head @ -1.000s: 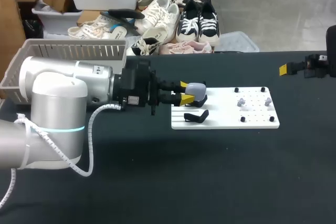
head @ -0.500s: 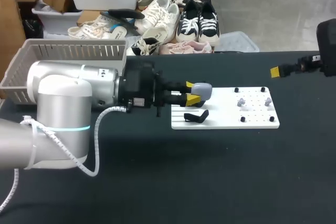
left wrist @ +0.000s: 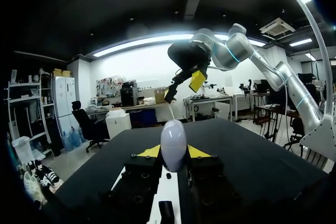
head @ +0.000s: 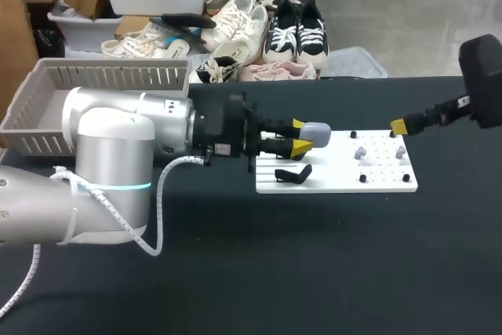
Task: Pick up each earbud case from the left stands, insert the matching earbuds, close the lid, and place the case in the box.
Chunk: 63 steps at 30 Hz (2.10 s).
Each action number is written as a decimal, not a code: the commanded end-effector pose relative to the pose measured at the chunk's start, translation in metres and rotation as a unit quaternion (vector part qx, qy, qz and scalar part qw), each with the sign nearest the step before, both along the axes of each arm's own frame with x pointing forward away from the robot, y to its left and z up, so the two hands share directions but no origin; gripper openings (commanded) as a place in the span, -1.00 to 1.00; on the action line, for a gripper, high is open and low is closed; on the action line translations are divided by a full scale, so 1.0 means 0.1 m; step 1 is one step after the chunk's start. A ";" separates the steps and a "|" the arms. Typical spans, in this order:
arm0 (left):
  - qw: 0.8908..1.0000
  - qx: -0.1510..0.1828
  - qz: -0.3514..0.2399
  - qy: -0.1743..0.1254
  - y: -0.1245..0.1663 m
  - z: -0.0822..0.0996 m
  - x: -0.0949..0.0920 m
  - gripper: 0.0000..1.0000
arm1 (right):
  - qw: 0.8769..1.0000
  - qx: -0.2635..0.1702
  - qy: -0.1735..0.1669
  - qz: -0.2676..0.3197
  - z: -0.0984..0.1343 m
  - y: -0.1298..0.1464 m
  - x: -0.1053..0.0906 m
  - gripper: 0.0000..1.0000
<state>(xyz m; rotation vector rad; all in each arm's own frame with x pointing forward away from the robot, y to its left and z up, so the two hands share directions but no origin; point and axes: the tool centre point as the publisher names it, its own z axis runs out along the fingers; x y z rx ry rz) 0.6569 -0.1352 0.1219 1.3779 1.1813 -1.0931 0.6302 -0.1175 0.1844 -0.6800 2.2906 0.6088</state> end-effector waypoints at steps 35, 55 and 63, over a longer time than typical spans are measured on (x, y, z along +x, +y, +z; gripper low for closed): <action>0.999 -0.038 -0.008 -0.011 -0.10 -0.09 -0.06 -1.00 | 0.994 -0.100 0.023 0.039 -0.18 0.66 -0.22 1.00; 0.999 -0.038 -0.008 -0.011 -0.10 -0.09 -0.06 -1.00 | 0.990 -0.127 0.033 0.042 -0.34 0.91 -0.01 1.00; 0.999 -0.038 -0.008 -0.011 -0.10 -0.09 -0.06 -1.00 | 0.989 -0.132 0.042 0.043 -0.40 0.96 0.05 1.00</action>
